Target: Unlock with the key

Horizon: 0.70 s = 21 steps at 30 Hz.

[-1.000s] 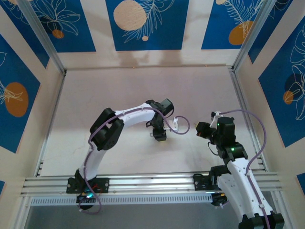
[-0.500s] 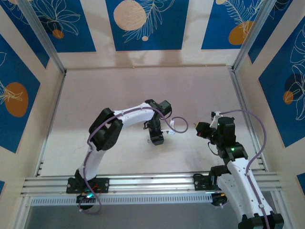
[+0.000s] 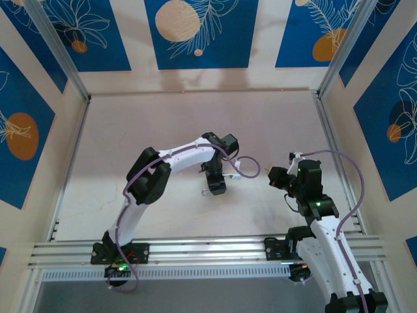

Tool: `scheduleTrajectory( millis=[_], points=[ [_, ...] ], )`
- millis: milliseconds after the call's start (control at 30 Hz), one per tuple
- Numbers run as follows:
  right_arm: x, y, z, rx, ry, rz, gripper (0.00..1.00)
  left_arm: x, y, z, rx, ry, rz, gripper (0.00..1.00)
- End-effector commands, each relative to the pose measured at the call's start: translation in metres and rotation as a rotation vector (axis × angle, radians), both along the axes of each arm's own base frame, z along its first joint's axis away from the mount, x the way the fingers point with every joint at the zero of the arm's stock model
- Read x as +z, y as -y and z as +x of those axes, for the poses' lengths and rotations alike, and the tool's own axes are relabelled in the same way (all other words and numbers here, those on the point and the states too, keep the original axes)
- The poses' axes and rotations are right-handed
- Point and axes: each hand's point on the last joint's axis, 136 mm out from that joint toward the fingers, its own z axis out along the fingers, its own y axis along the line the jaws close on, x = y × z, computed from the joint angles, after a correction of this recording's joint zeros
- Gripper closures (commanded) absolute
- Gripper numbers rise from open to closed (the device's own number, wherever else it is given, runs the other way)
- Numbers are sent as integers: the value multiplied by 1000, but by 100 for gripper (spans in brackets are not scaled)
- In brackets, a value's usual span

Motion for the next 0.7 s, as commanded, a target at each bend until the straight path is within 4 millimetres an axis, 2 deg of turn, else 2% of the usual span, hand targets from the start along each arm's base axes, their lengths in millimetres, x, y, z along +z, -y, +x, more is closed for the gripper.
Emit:
scheduleTrajectory(
  millis=[0, 467, 667],
  points=[
    [13, -2, 2, 19, 43, -1, 100, -4, -3, -5, 1, -8, 51, 33],
    [12, 0, 2, 12, 43, 4, 100, -19, -5, -26, 21, 20, 128, 39],
    [12, -1, 1, 15, 45, 8, 100, -34, -21, -14, 51, 133, 214, 46]
  ],
)
